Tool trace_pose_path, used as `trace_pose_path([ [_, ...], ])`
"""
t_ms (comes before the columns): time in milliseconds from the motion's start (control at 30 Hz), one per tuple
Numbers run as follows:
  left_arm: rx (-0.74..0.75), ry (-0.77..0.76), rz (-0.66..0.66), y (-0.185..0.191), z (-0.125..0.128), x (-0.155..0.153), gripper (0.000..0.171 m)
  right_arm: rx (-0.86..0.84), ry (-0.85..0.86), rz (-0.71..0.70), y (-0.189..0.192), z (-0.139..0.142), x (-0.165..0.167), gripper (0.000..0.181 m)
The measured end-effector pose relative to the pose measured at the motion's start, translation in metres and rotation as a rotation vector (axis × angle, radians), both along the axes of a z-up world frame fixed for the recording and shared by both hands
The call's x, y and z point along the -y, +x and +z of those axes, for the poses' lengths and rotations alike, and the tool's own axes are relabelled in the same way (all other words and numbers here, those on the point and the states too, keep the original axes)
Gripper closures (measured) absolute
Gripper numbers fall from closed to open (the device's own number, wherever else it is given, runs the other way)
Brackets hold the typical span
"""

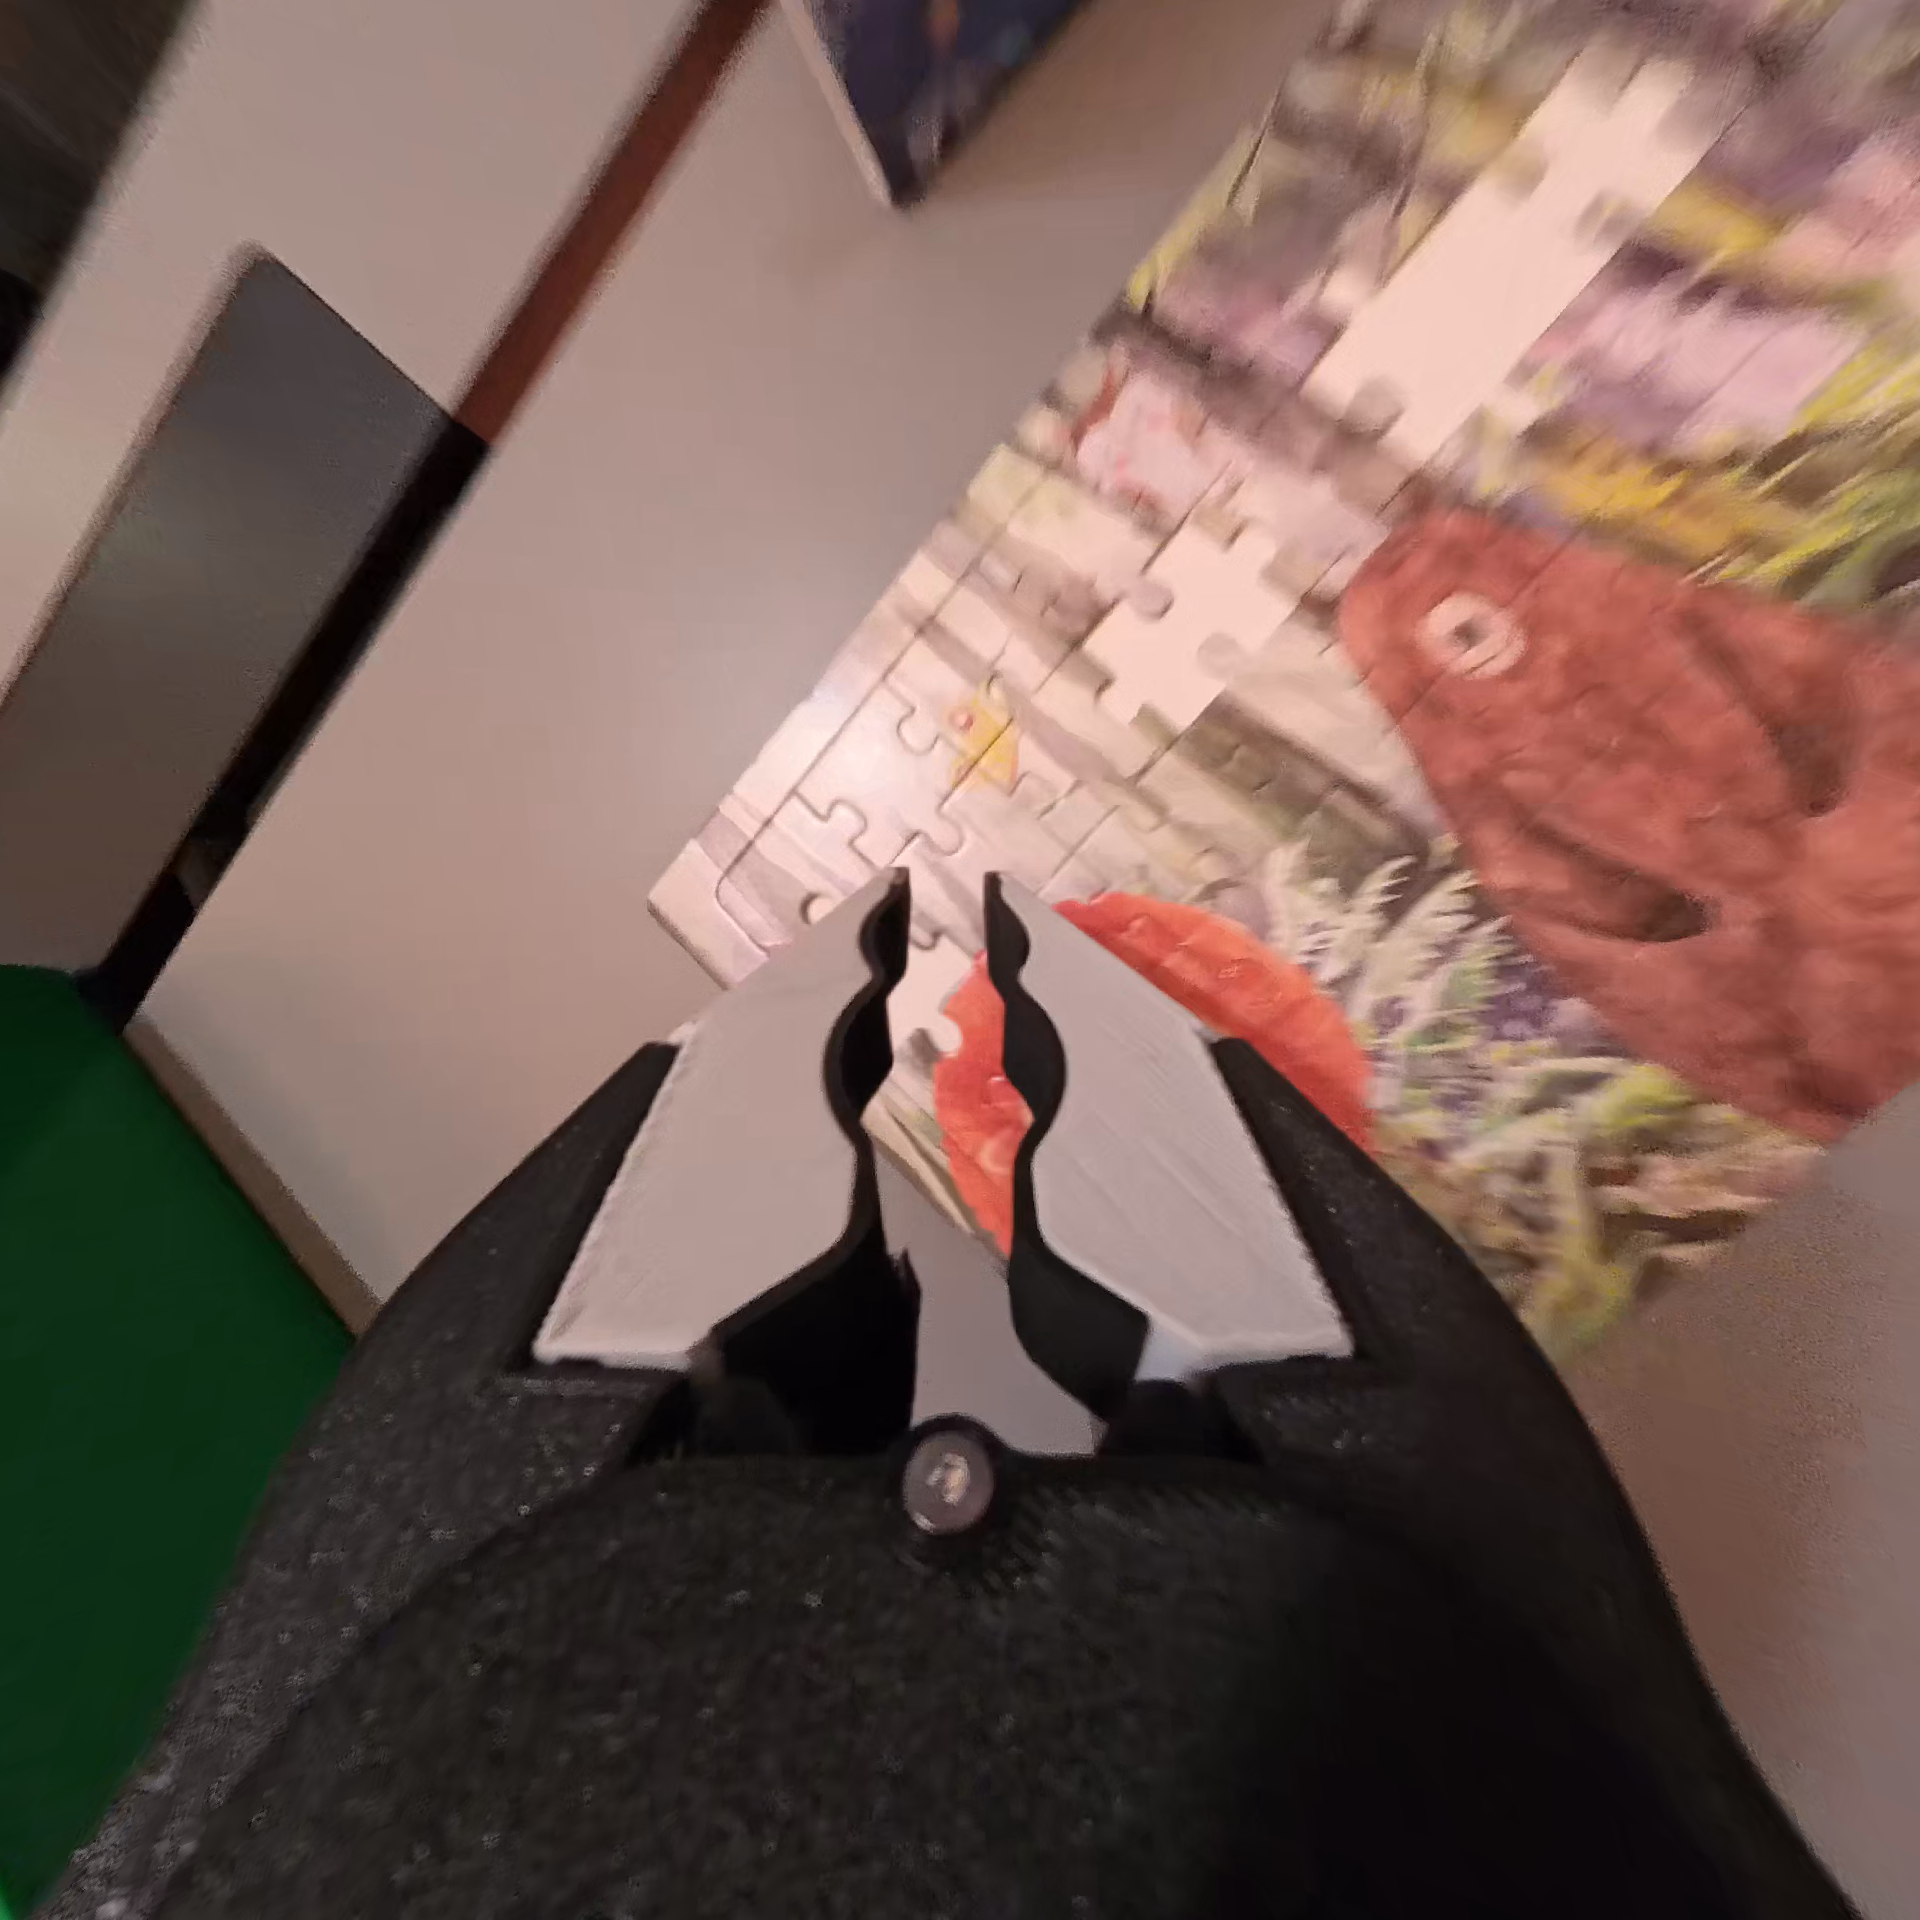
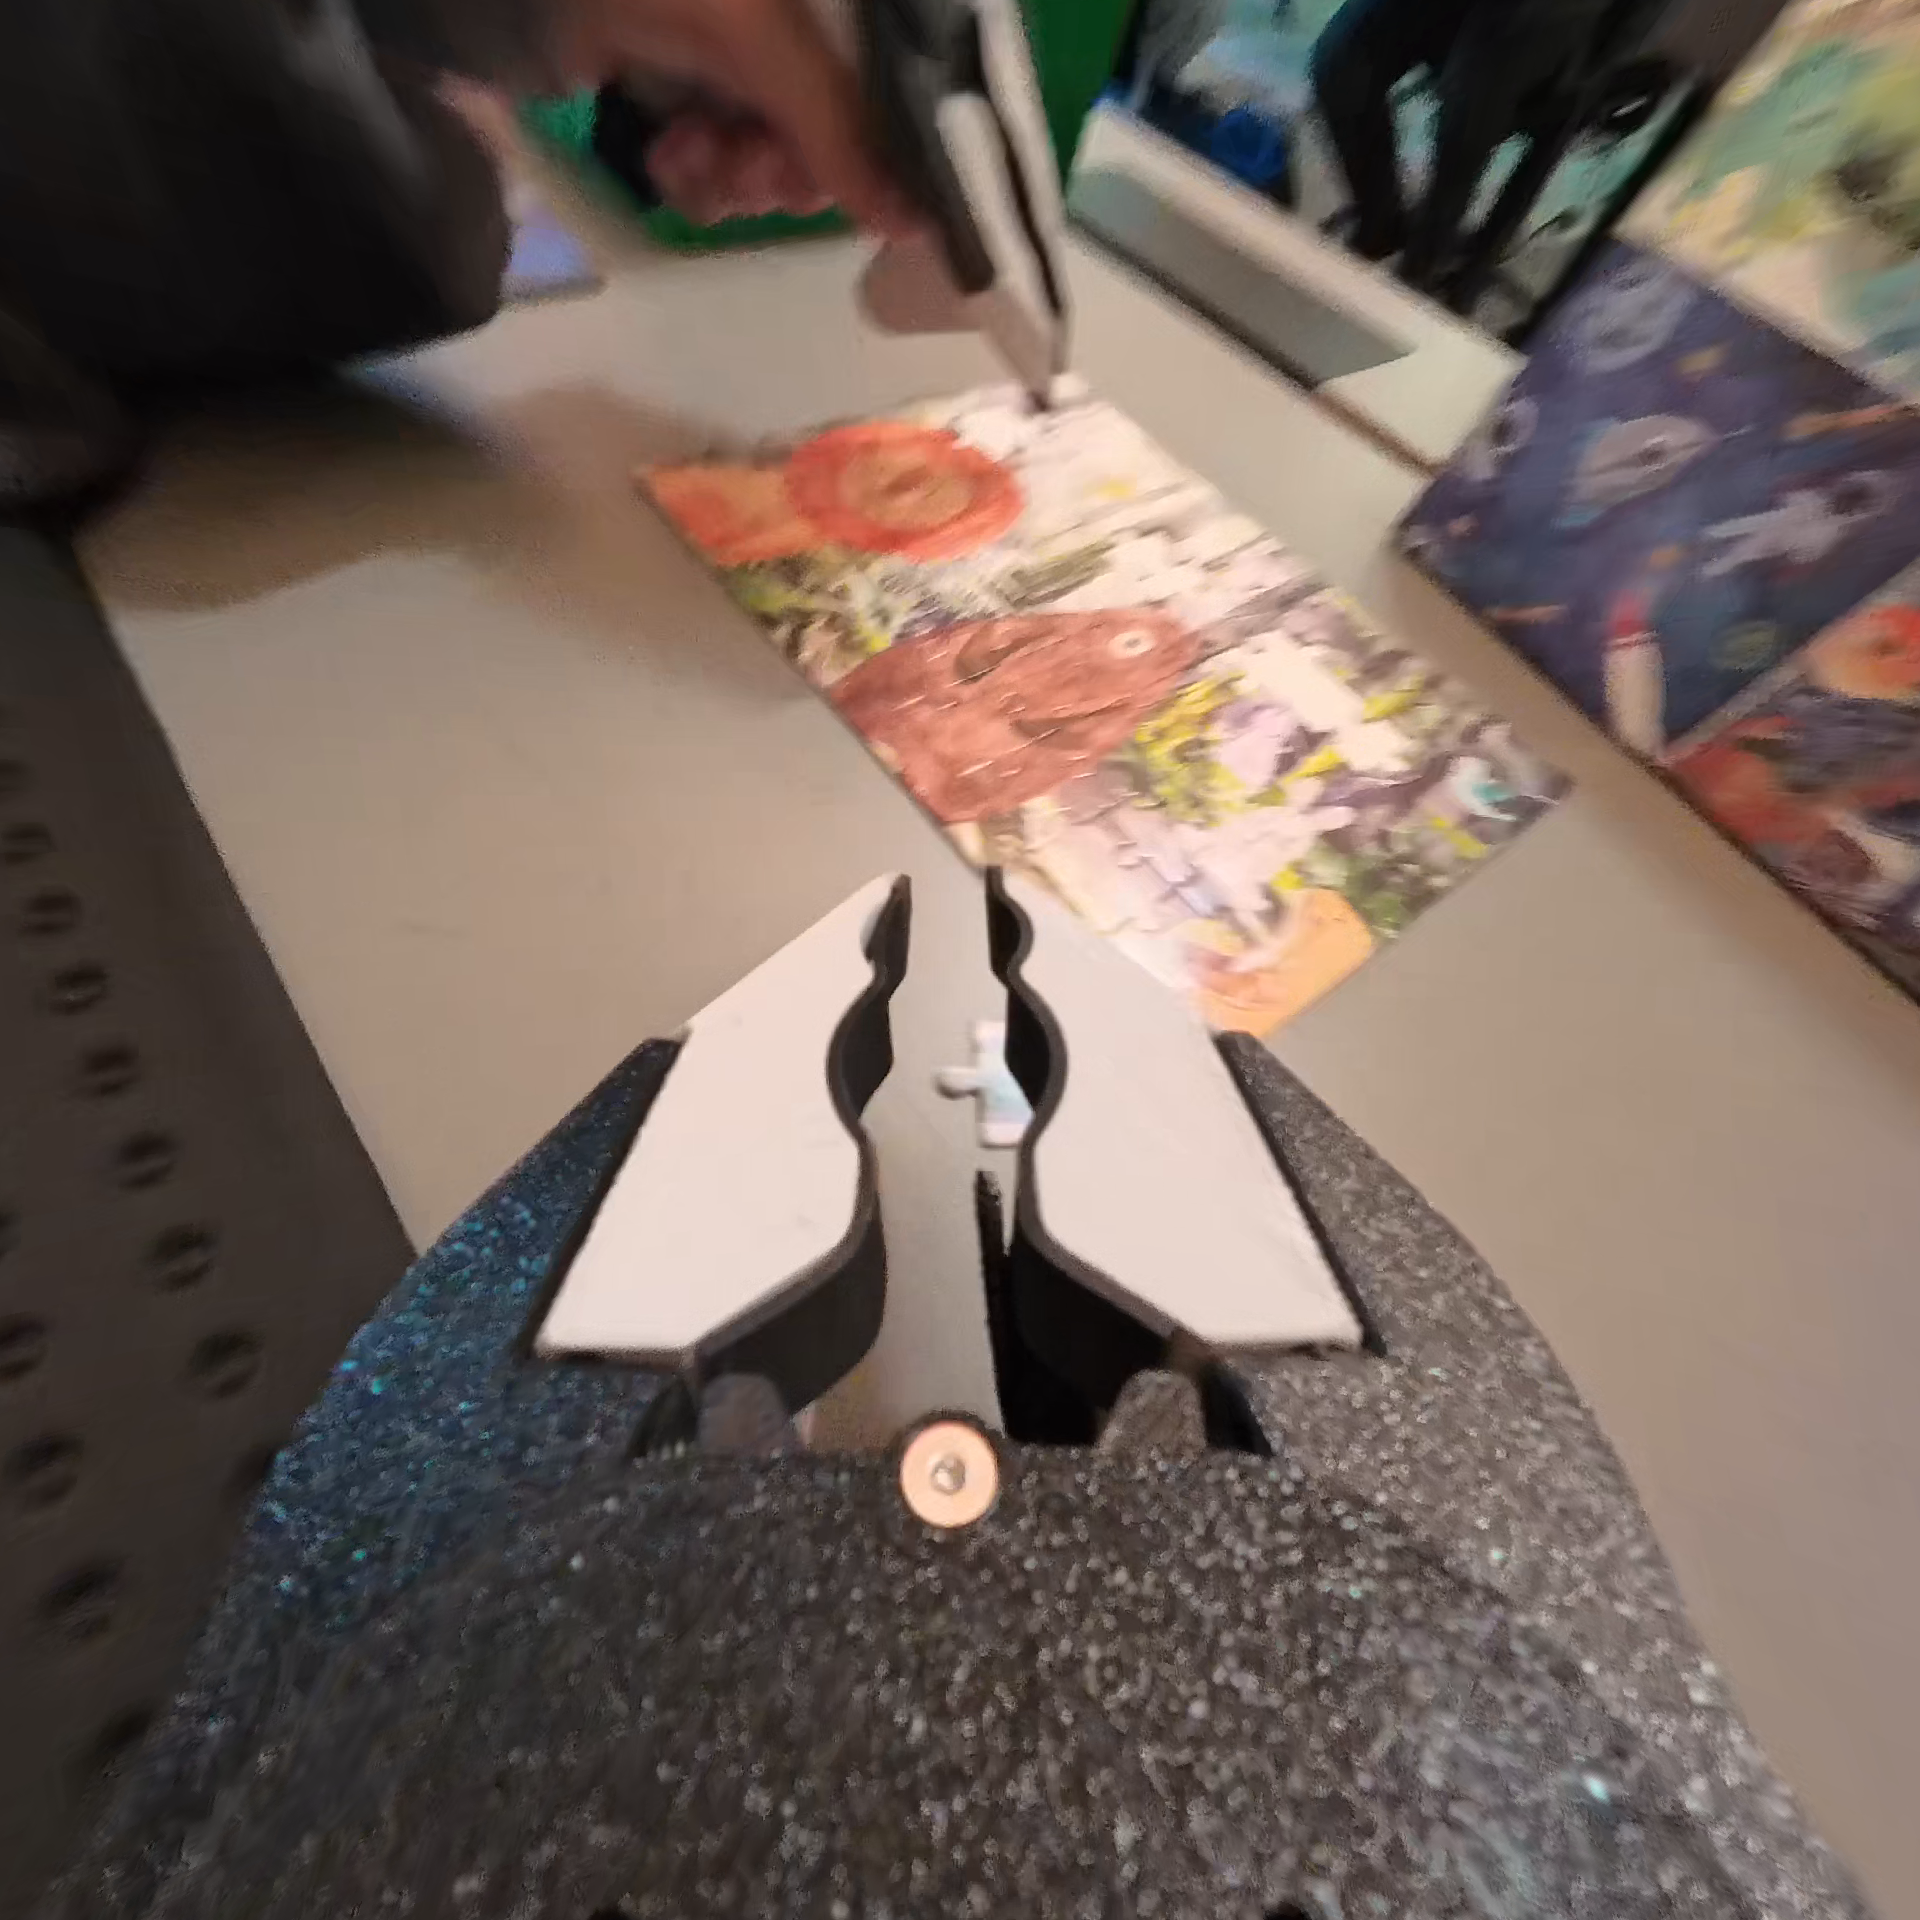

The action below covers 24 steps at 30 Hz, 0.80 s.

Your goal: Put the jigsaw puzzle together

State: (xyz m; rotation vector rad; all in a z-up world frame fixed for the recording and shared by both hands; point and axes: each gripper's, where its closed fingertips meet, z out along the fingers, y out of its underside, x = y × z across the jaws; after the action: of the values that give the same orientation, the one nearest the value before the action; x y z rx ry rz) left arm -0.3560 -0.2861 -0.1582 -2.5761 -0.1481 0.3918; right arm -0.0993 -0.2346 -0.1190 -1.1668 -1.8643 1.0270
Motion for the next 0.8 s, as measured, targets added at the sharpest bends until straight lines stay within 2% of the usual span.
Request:
trace_pose_path([
  [67, 0.044, 0.136, 0.016, 0.027, 0.033, -0.001, 0.158, -0.006, 0.000, -0.111, 0.015, 0.012, -0.039, 0.167],
  [133, 0.201, 0.246, -0.012, 0.078, 0.055, 0.003, 0.157, 0.081, 0.047, -0.226, 0.042, 0.004, -0.089, 0.165],
  [200, 0.289, 0.257, -0.106, 0.128, 0.059, 0.017, 0.151, 0.167, 0.070, -0.316, 0.074, -0.006, -0.131, 0.160],
  [267, 0.224, 0.256, -0.152, 0.155, 0.052, 0.032, 0.150, 0.228, 0.032, -0.360, 0.100, -0.013, -0.152, 0.158],
  [333, 0.222, 0.266, -0.171, 0.186, 0.037, 0.037, 0.150, 0.274, -0.046, -0.353, 0.110, -0.020, -0.151, 0.155],
  [367, 0.260, 0.272, -0.173, 0.206, 0.028, 0.031, 0.145, 0.283, -0.070, -0.346, 0.107, -0.022, -0.145, 0.154],
  [433, 0.348, 0.305, -0.154, 0.244, 0.015, 0.007, 0.130, 0.260, -0.068, -0.301, 0.090, -0.020, -0.126, 0.153],
  [500, 0.404, 0.313, -0.103, 0.268, 0.004, -0.024, 0.129, 0.176, -0.052, -0.271, 0.064, -0.011, -0.108, 0.159],
  [633, 0.366, 0.321, -0.055, 0.274, -0.002, -0.069, 0.130, 0.056, -0.097, -0.286, 0.037, 0.003, -0.094, 0.161],
  [733, 0.298, 0.265, 0.007, 0.262, -0.014, -0.078, 0.129, 0.010, -0.039, -0.305, 0.040, 0.003, -0.101, 0.162],
  [800, 0.303, 0.241, 0.015, 0.265, -0.022, -0.083, 0.129, -0.006, -0.063, -0.295, 0.043, 0.005, -0.101, 0.162],
])
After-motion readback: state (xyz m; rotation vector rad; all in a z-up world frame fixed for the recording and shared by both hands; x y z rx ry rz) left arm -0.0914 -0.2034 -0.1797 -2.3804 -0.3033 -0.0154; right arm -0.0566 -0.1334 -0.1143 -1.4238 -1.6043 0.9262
